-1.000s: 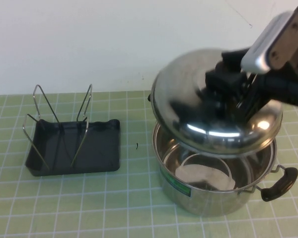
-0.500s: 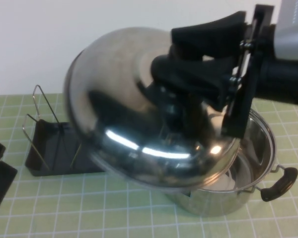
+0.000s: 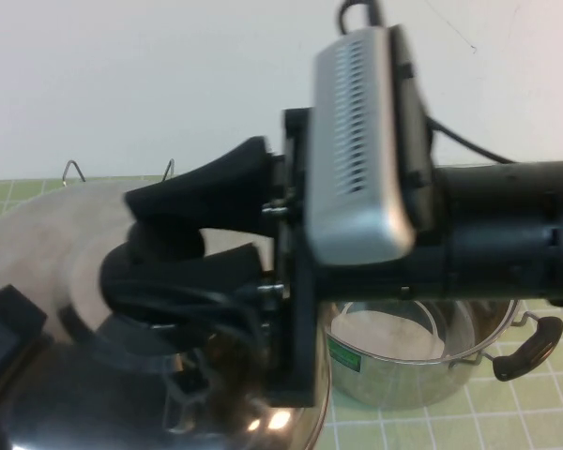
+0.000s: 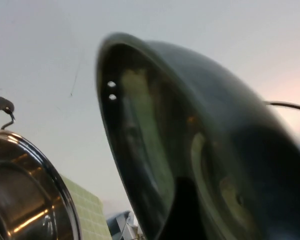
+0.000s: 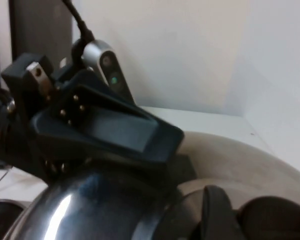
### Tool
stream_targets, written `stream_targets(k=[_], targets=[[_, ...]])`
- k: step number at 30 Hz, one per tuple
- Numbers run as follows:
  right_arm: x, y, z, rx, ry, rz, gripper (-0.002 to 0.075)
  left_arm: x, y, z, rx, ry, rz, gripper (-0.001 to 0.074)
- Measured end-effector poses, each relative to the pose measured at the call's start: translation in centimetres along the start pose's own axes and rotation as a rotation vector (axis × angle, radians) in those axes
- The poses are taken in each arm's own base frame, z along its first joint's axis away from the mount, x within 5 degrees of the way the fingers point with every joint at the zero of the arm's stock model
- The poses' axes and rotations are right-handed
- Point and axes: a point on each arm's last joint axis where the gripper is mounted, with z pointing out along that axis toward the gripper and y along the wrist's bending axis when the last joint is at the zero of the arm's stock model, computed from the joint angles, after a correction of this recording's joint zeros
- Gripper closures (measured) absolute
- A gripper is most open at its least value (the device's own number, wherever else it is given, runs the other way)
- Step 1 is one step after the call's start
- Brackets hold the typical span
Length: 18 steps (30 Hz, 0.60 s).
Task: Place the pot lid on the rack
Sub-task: Hand over the pot lid
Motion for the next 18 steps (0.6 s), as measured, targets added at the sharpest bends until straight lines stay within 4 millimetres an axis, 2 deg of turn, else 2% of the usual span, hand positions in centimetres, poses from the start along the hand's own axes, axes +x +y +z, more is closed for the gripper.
stream_targets(k=[2, 4, 6, 7, 18], targets=[[0.0, -0.1, 0.7, -0.008, 0.001, 0.0, 0.0383, 0.1, 0.0, 0.0, 0.005, 0.012, 0.002, 0.0259], [0.3, -0.3, 1.3, -0.016, 0.007, 0.003, 0.0382, 0.2, -0.1, 0.0, 0.009, 0.019, 0.002, 0.0375], [0.8, -0.5, 1.6, -0.016, 0.025, -0.01, 0.0379, 0.0, -0.2, 0.0, 0.015, 0.005, -0.015, 0.0531], [1.0, -0.6, 1.7, -0.014, 0.031, -0.01, 0.0379, 0.0, -0.2, 0.0, 0.017, 0.004, -0.012, 0.056], [1.2, -0.7, 1.9, -0.02, 0.033, -0.005, 0.0382, 0.0, -0.3, 0.0, 0.022, 0.006, 0.014, 0.0558]])
